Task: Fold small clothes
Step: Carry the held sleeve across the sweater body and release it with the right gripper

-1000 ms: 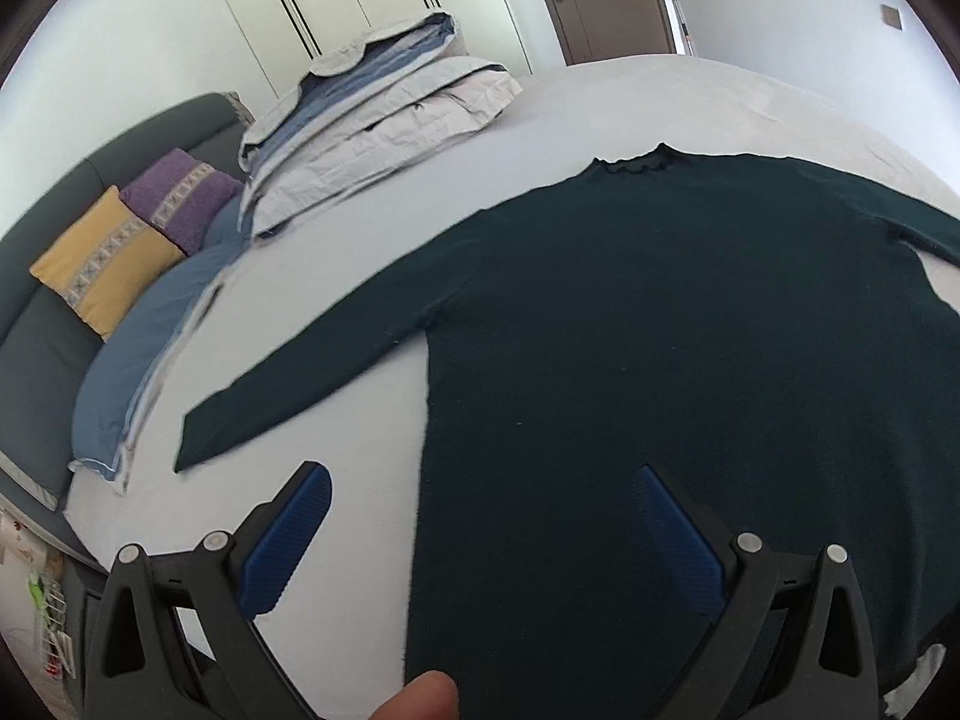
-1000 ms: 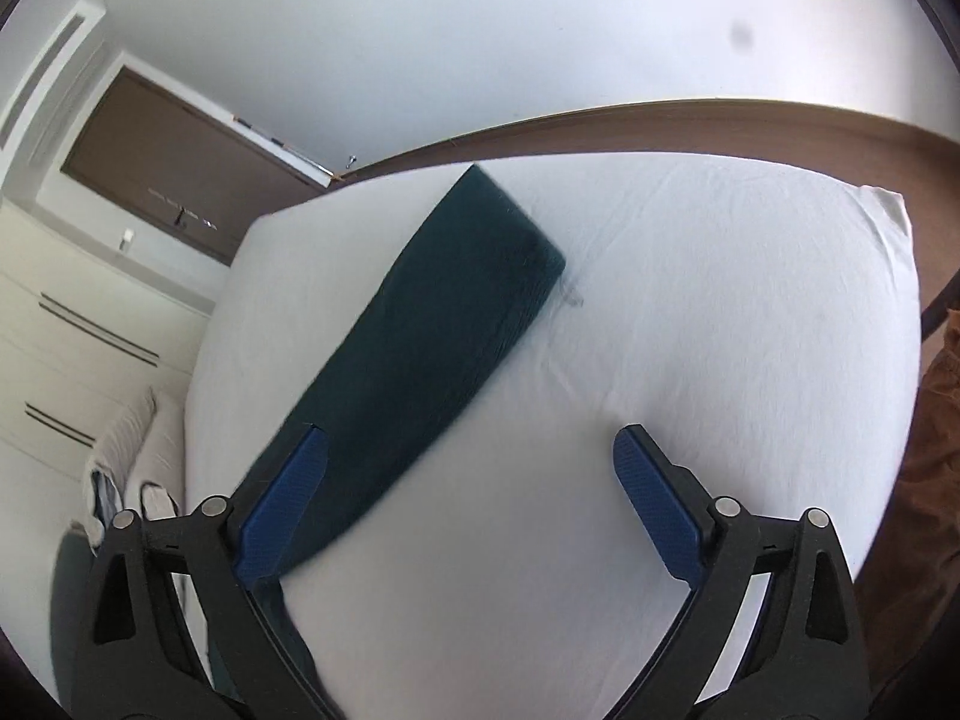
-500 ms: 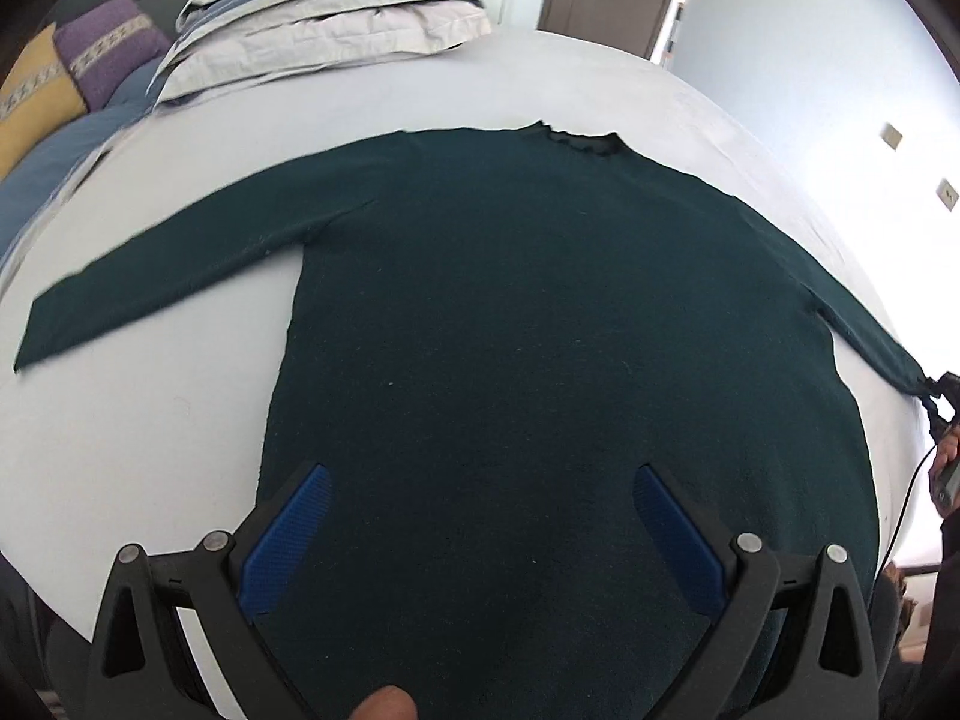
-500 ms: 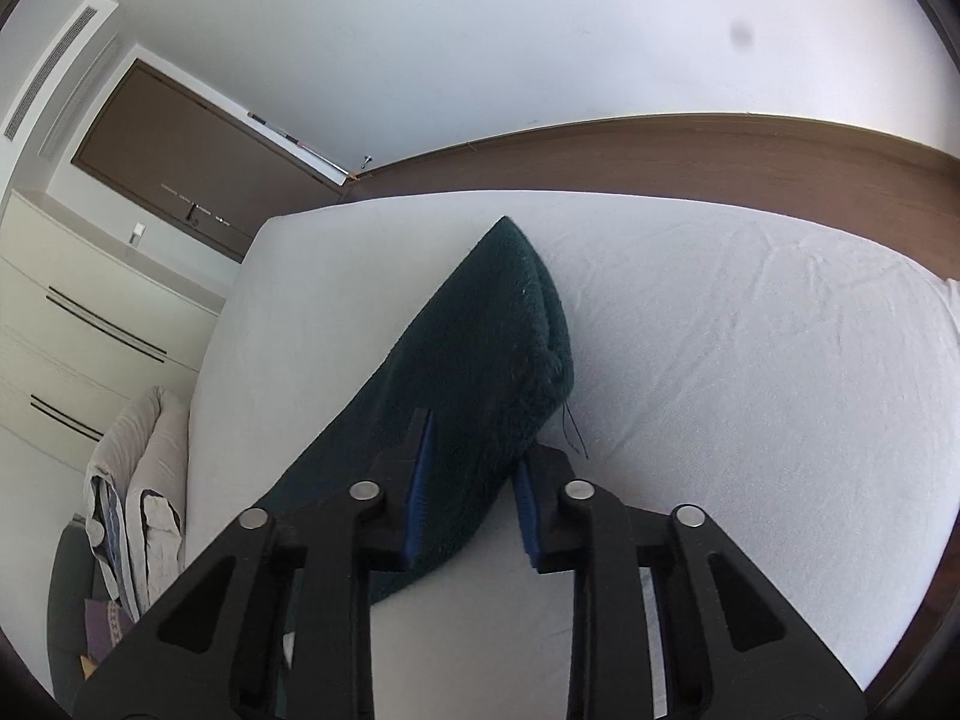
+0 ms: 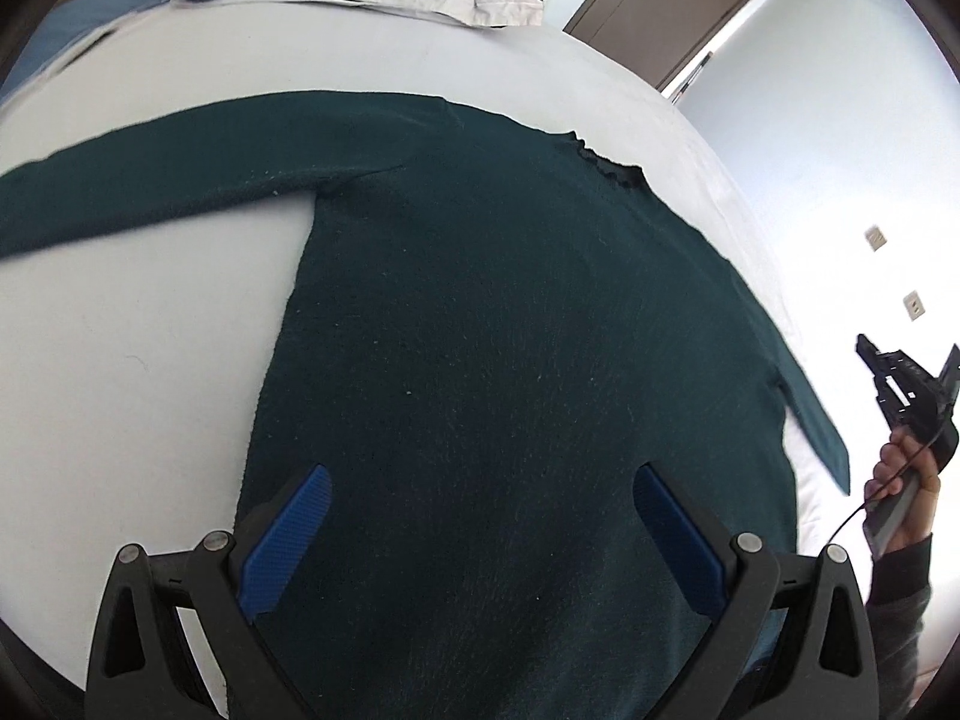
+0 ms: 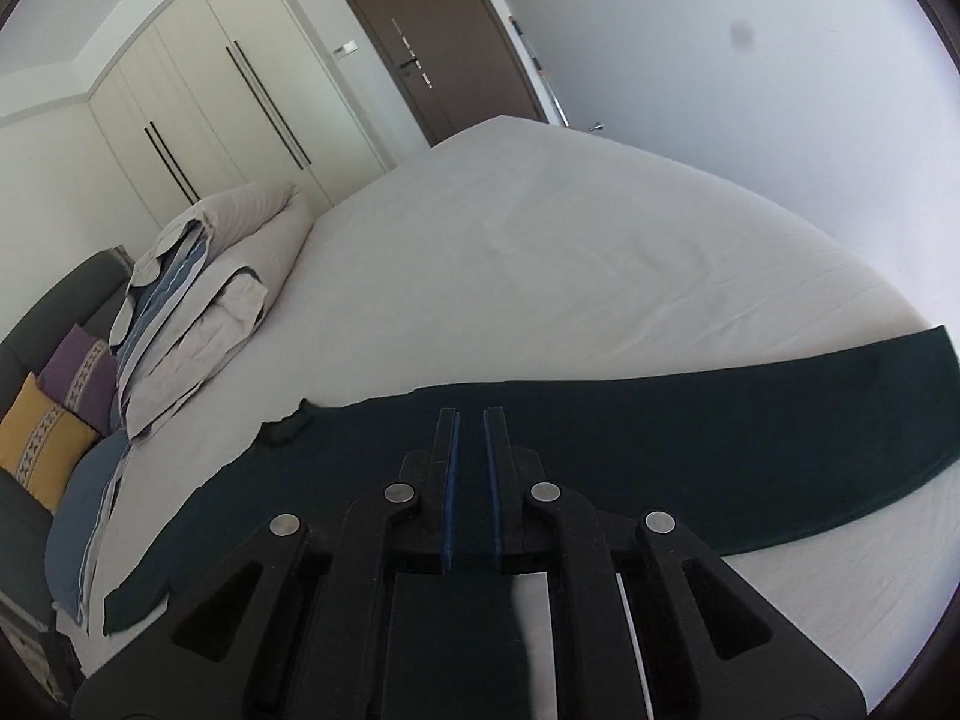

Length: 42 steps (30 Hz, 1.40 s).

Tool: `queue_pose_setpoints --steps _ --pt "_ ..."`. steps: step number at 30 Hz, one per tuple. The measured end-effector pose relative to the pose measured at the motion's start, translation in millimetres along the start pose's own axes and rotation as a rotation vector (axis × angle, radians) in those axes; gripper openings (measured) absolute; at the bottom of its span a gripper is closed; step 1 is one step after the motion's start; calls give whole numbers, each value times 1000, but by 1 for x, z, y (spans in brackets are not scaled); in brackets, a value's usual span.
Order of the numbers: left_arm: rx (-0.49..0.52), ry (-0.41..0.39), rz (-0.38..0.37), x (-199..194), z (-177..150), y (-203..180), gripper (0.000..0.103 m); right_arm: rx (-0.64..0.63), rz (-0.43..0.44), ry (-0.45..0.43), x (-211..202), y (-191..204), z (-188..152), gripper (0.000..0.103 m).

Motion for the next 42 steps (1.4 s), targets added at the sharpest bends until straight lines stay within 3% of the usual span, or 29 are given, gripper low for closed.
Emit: queue_pose_setpoints --steps 1,2,4,5,6,7,10,11,12,14,16,22,26,29,32,37,42 --pt "-6 -3 -10 -2 1 3 103 36 0 7 -3 11 8 8" --pt "-10 -5 -17 -4 1 5 103 78 4 -4 -25 25 -24 9" --pt "-20 -5 -35 -8 1 10 103 147 28 -54 -35 15 -32 30" --pt "-27 -2 -44 -8 0 11 103 182 3 -76 -57 -4 -47 67" --pt "-35 1 -48 -9 -2 13 103 228 -29 -112 -62 -23 -56 88" --pt "-36 3 -48 -9 -2 13 103 275 -69 -154 -76 -45 -61 89" --pt "-20 5 -48 -7 -4 8 103 399 -145 -162 -96 -139 -83 88" --pt "-13 6 -47 -6 -5 4 103 468 -158 -151 -104 -169 -91 81" --pt "-8 6 -45 -6 -6 2 103 536 -169 -142 -112 -198 -98 65" --pt "-6 7 -59 -6 -7 -4 103 663 -184 -136 -125 -247 -114 50" --pt "-17 11 -84 -8 -8 -7 103 755 -188 -156 -133 -281 -125 49" --pt "-52 16 -141 -9 -5 -14 103 821 -124 -168 -108 -306 -119 32" --pt "-74 3 -149 -12 -3 -11 102 766 -168 -132 -88 -305 -102 8" --pt "-78 -6 -145 -14 -3 -6 101 659 -208 -123 -89 -290 -84 7" --pt "-77 -1 -149 -11 -2 -5 100 485 -191 -113 -87 -247 -59 7" --pt "-74 -3 -173 -12 1 -7 99 132 -77 -44 -51 -112 -23 7" --pt "-94 -24 -197 -15 9 -4 99 -57 79 60 -7 22 -40 7"
Point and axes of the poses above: each gripper's, at about its wrist camera, not at the fingertips, and x roughly the way its jaws point, y to its left, z to its top, the point moved 4 cm from there along x, roughly the way its jaws point, and after that the axes turned 7 degrees about -x, right-handed, at the moved point
